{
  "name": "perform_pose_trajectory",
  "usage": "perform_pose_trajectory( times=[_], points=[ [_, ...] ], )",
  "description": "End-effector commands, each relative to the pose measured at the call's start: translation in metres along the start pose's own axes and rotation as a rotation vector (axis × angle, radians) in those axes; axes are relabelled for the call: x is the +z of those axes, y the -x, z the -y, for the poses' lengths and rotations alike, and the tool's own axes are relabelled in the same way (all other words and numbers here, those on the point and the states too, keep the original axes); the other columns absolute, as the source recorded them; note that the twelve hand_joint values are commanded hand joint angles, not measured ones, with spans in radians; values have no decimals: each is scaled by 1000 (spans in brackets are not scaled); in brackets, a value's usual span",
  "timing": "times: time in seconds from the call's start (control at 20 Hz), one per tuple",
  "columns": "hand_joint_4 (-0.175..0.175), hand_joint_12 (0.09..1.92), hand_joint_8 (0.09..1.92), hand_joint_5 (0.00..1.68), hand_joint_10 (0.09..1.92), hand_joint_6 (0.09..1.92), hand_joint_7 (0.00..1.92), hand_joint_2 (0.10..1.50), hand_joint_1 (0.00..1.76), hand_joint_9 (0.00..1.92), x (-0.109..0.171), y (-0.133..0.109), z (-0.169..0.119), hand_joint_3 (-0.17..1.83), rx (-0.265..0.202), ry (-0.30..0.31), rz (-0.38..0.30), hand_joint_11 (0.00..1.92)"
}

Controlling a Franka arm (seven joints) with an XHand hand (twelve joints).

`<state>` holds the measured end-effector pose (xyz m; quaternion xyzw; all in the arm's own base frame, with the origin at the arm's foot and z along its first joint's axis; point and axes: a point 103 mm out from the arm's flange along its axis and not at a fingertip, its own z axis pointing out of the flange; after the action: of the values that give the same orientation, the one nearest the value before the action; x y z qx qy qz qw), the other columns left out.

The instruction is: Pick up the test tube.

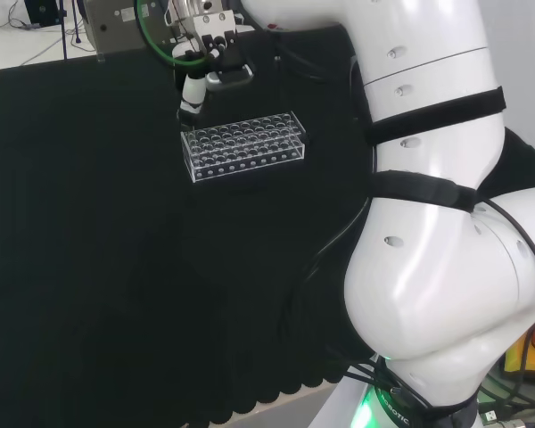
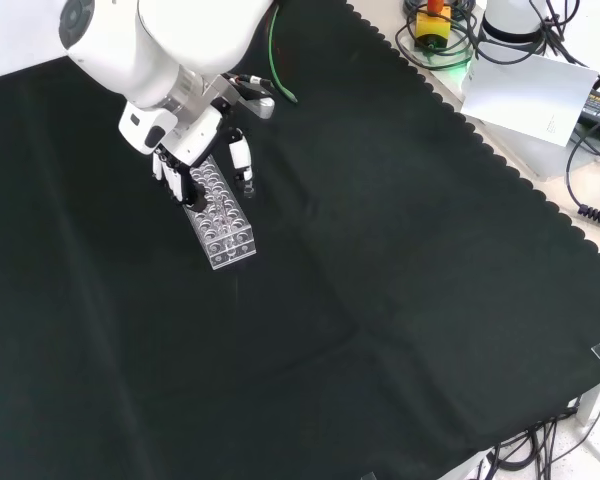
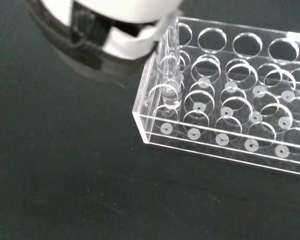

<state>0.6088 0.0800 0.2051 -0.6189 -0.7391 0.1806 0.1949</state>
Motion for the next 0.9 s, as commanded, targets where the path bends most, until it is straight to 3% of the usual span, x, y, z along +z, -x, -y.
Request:
perform_pose_trajectory(
  times=[0.05, 0.1, 0.3, 0.45, 0.6, 0.7, 0.8, 0.9],
  points=[
    [-175, 1273, 852, 887, 673, 785, 1090, 617, 1125, 1000, 9, -4, -5, 860, -6, 15, -5, 706],
    [-175, 1271, 852, 896, 671, 785, 1099, 617, 1131, 1012, 9, -3, -5, 861, -7, 16, -8, 715],
    [-175, 1255, 861, 989, 651, 974, 1126, 941, 1155, 1055, 12, -5, -9, 318, 0, 15, 1, 751],
    [-175, 1249, 863, 1008, 647, 967, 1147, 987, 1160, 1073, 14, -10, -15, 226, 12, 15, 14, 768],
    [-175, 1237, 862, 1035, 651, 929, 1184, 984, 1166, 1089, 17, -16, -24, 210, 15, 26, 20, 789],
    [-151, 1214, 865, 1056, 652, 843, 1210, 873, 1244, 1107, 17, -18, -26, 377, 15, 44, 29, 816],
    [-164, 1190, 863, 1102, 670, 789, 1259, 733, 1288, 1147, 15, -18, -26, 600, 9, 64, 46, 864],
    [-173, 1141, 846, 1148, 682, 810, 1234, 690, 1298, 1223, 13, -19, -25, 669, 8, 88, 55, 949]
  ],
)
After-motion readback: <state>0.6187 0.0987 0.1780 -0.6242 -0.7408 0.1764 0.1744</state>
